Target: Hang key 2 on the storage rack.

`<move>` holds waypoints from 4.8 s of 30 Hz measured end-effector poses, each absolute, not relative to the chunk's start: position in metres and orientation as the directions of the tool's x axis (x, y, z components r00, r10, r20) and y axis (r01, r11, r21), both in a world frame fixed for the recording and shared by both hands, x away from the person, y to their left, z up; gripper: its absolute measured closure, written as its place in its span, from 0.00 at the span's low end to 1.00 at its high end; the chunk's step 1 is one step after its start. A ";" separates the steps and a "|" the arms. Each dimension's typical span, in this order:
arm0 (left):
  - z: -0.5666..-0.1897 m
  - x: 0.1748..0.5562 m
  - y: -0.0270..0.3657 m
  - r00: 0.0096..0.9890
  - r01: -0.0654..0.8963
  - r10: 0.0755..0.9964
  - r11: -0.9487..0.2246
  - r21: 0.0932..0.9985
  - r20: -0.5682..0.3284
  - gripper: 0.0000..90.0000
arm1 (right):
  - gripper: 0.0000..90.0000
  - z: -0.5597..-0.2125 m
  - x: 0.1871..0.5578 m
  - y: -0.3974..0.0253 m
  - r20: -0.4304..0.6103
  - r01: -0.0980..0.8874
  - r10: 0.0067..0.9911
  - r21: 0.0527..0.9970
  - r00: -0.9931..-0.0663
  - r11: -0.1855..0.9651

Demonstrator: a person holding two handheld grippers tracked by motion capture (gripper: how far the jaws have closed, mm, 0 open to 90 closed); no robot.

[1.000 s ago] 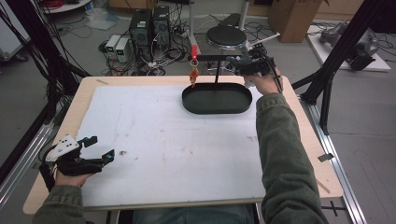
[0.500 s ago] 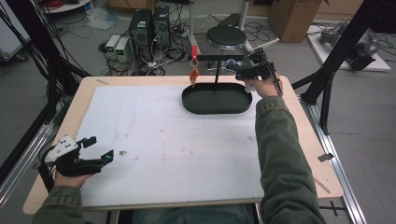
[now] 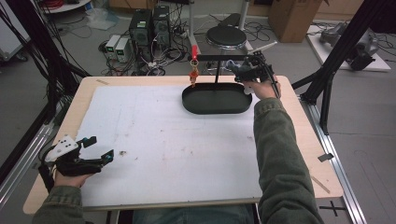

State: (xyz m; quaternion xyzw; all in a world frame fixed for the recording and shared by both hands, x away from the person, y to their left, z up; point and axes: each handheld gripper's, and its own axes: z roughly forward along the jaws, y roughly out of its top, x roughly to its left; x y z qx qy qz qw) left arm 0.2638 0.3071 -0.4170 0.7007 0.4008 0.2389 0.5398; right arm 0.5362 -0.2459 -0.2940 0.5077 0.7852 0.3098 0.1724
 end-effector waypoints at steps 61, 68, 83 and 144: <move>-0.416 0.263 0.306 0.563 0.303 0.820 -0.093 0.948 -0.100 0.10 | 0.01 -0.313 0.505 -0.245 0.033 0.726 0.892 0.594 -0.451 0.346; -0.416 0.263 0.306 0.563 0.304 0.820 -0.093 0.948 -0.100 0.10 | 0.01 -0.313 0.493 -0.245 0.006 0.724 0.884 0.577 -0.467 0.378; -0.416 0.263 0.306 0.561 0.303 0.821 -0.092 0.949 -0.100 0.10 | 0.01 -0.315 0.457 -0.261 0.043 0.695 0.876 0.627 -0.481 0.351; -0.422 0.264 0.306 0.555 0.342 0.824 -0.099 0.934 -0.116 0.10 | 0.01 -0.401 0.344 -0.340 0.079 0.477 0.866 0.857 -0.494 0.195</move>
